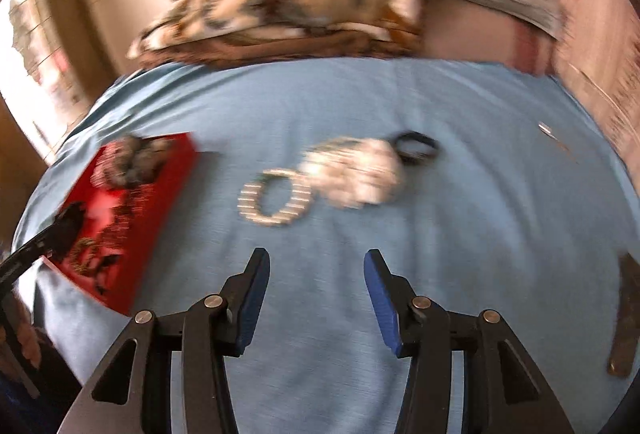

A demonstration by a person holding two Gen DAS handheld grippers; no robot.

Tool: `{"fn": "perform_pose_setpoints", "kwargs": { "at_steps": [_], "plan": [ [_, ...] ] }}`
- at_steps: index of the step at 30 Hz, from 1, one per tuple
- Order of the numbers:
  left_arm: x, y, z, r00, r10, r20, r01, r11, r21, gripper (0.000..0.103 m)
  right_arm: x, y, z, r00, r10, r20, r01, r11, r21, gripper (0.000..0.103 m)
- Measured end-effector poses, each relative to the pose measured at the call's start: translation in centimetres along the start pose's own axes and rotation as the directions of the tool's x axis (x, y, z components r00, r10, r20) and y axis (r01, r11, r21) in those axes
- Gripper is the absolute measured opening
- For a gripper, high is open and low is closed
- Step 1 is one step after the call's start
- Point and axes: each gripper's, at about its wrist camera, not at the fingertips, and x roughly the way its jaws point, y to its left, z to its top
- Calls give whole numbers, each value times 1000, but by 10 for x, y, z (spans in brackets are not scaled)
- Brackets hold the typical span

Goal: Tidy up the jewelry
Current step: 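Grasp pearl bracelet with left tool while right tool grasps black hair tie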

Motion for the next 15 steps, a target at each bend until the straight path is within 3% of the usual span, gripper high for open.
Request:
{"fn": "perform_pose_setpoints", "kwargs": {
  "at_steps": [6, 15],
  "plan": [
    [-12, -19, -4, 998, -60, -34, 58, 997, -41, 54, -10, -66, -1, 999, -49, 23, 46, 992, 119, 53],
    [-11, -114, 23, 982, -162, -96, 168, 983, 67, 54, 15, -81, 17, 998, 30, 63, -39, 987, 155, 54]
  ]
}}
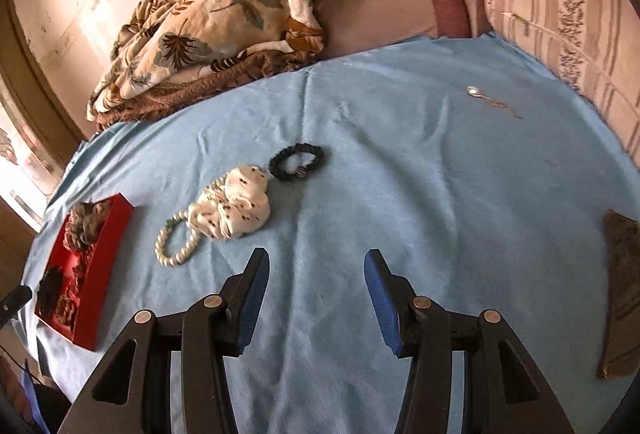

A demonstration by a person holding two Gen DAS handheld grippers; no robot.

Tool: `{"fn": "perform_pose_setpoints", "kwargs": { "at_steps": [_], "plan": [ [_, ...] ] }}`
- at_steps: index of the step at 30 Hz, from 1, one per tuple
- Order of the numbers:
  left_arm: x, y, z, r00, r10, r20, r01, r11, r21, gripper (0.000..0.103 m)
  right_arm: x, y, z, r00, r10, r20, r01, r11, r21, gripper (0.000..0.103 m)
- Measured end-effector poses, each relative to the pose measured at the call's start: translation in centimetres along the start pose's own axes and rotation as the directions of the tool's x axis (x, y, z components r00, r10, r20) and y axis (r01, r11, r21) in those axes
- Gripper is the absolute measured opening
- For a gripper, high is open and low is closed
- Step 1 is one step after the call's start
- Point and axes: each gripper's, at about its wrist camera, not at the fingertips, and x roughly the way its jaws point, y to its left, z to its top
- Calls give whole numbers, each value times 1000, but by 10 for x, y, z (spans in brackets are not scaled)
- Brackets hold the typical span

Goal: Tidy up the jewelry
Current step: 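Grasp pearl bracelet with left tool while right tool grasps black hair tie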

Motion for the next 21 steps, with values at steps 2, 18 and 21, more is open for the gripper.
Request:
{"fn": "perform_pose_setpoints", "kwargs": {
  "at_steps": [2, 18, 21],
  "plan": [
    [15, -20, 9, 1000, -14, -22, 14, 1000, 20, 54, 9, 2, 4, 1000, 13, 5, -13, 1000, -10, 55],
    [170, -54, 26, 974, 117, -193, -101, 991, 88, 54, 93, -19, 60, 998, 50, -23, -51, 997, -53, 55],
    [184, -52, 26, 971, 115, -210, -100, 992, 79, 54, 106, -15, 69, 999, 37, -20, -39, 994, -100, 55]
  ]
}}
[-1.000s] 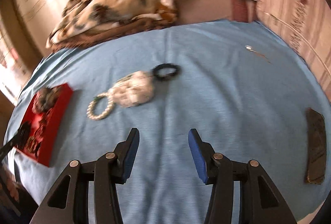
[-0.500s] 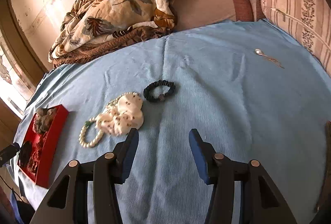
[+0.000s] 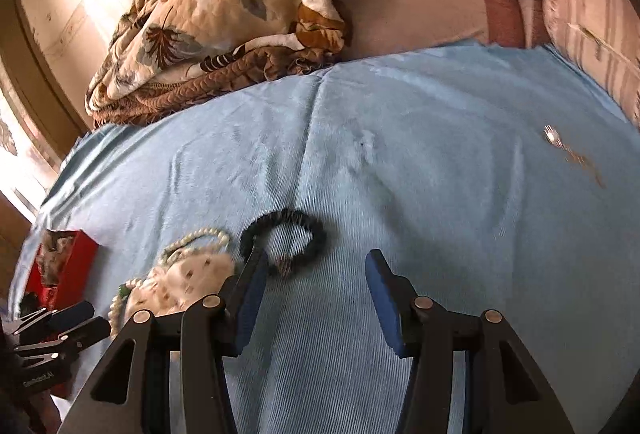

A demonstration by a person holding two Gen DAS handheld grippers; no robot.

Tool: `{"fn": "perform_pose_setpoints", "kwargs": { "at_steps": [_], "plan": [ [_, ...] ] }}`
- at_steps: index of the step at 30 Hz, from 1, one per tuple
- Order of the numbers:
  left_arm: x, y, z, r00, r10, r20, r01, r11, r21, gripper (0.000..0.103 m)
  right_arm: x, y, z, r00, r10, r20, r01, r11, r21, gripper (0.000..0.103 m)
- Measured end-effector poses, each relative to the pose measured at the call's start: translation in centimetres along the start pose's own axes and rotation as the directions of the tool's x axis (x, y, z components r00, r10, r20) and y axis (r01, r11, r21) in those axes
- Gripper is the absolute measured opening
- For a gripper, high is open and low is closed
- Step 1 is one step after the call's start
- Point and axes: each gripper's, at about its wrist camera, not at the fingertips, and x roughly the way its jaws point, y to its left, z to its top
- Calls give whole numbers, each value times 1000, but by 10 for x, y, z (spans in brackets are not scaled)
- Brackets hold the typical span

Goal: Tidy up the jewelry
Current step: 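Grasp pearl bracelet with left tool while right tool grasps black hair tie, then carry pearl bracelet and black hair tie into the red tray and open both tools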

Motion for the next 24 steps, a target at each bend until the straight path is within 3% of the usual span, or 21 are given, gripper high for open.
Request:
{"fn": "perform_pose_setpoints", "kwargs": {
  "at_steps": [9, 10, 11, 12, 13, 14, 18, 24],
  "plan": [
    [12, -17, 2, 996, 67, 66, -71, 996, 54, 54, 34, 14, 11, 999, -22, -37, 18, 994, -104, 54],
    [13, -20, 1, 994, 84, 76, -89, 994, 64, 54, 35, 16, 11, 999, -25, -40, 20, 993, -116, 52],
    [13, -24, -1, 990, 105, 91, -111, 991, 75, 52, 36, 19, 10, 999, -35, -41, 29, 991, -127, 41],
    [13, -27, -3, 989, 105, 102, -114, 990, 86, 39, 36, 20, 10, 998, -42, -43, 35, 990, -137, 33],
    [11, -31, -3, 989, 99, 106, -109, 989, 99, 27, 36, 21, 11, 998, -39, -43, 33, 990, -139, 16],
    [11, -34, -3, 990, 97, 105, -108, 988, 108, 10, 35, 21, 11, 998, -32, -45, 25, 990, -138, 10],
    [1, -37, -4, 996, 41, 80, -49, 994, 101, 9, 26, 17, 10, 999, -15, -32, 12, 996, -92, 9],
    [-43, -34, -9, 992, -24, 121, 14, 997, 82, 9, -9, 19, 10, 999, 6, 40, -5, 1000, -25, 9]
  ]
}}
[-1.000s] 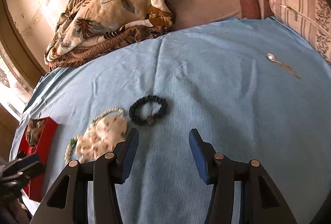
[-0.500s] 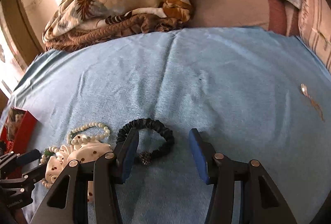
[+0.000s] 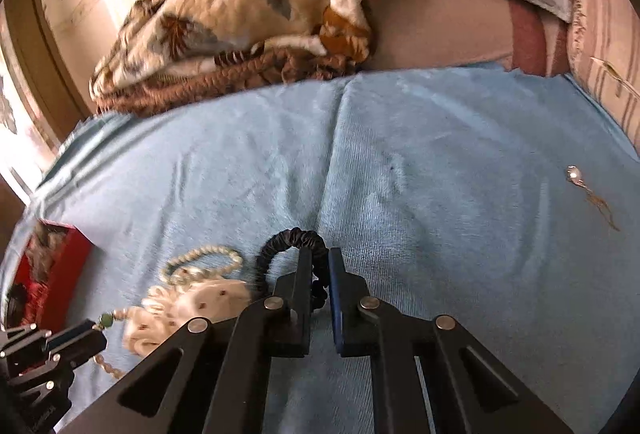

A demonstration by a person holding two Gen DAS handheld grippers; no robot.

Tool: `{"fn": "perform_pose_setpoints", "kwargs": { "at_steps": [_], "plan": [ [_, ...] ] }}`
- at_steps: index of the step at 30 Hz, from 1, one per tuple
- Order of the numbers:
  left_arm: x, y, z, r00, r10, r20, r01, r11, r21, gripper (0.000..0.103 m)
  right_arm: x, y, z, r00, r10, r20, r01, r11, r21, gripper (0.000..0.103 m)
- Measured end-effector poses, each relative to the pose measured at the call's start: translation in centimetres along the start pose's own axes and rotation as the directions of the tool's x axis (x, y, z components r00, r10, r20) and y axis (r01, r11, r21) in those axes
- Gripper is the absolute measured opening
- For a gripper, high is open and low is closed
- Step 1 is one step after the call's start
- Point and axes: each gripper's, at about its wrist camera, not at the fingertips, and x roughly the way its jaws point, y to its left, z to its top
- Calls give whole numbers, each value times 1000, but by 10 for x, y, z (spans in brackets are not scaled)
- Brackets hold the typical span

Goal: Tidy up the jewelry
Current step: 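Carry pearl bracelet and black hair tie into the red tray and open both tools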

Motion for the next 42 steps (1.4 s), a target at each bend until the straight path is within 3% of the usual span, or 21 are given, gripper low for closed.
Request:
{"fn": "perform_pose_setpoints", "kwargs": {
  "at_steps": [6, 11, 16, 22, 26, 31, 42],
  "plan": [
    [-58, 15, -6, 997, -39, 61, 41, 999, -36, 9, -45, 15, -8, 996, 48, 71, -50, 998, 33, 9],
    [-101, 48, -14, 994, -28, 107, 38, 995, -87, 9, -79, 33, -32, 990, 102, 100, -109, 992, 64, 9],
    [-140, 92, -23, 986, 49, 159, -30, 993, -118, 9, -100, 66, -67, 986, 143, 83, -149, 986, 68, 9],
    [-164, 156, -25, 979, 121, 166, -89, 978, -188, 9, -112, 121, -90, 983, 178, 45, -176, 984, -31, 9],
    [-166, 190, -24, 975, 141, 169, -98, 966, -241, 9, -113, 163, -96, 977, 212, 9, -210, 972, -100, 9],
    [-148, 224, -25, 981, 116, 152, -66, 951, -301, 9, -106, 216, -98, 969, 244, -39, -247, 948, -199, 9],
    [-97, 276, -9, 985, 132, 113, -87, 936, -340, 9, -68, 311, -99, 953, 273, -131, -301, 902, -310, 9]
  ]
}}
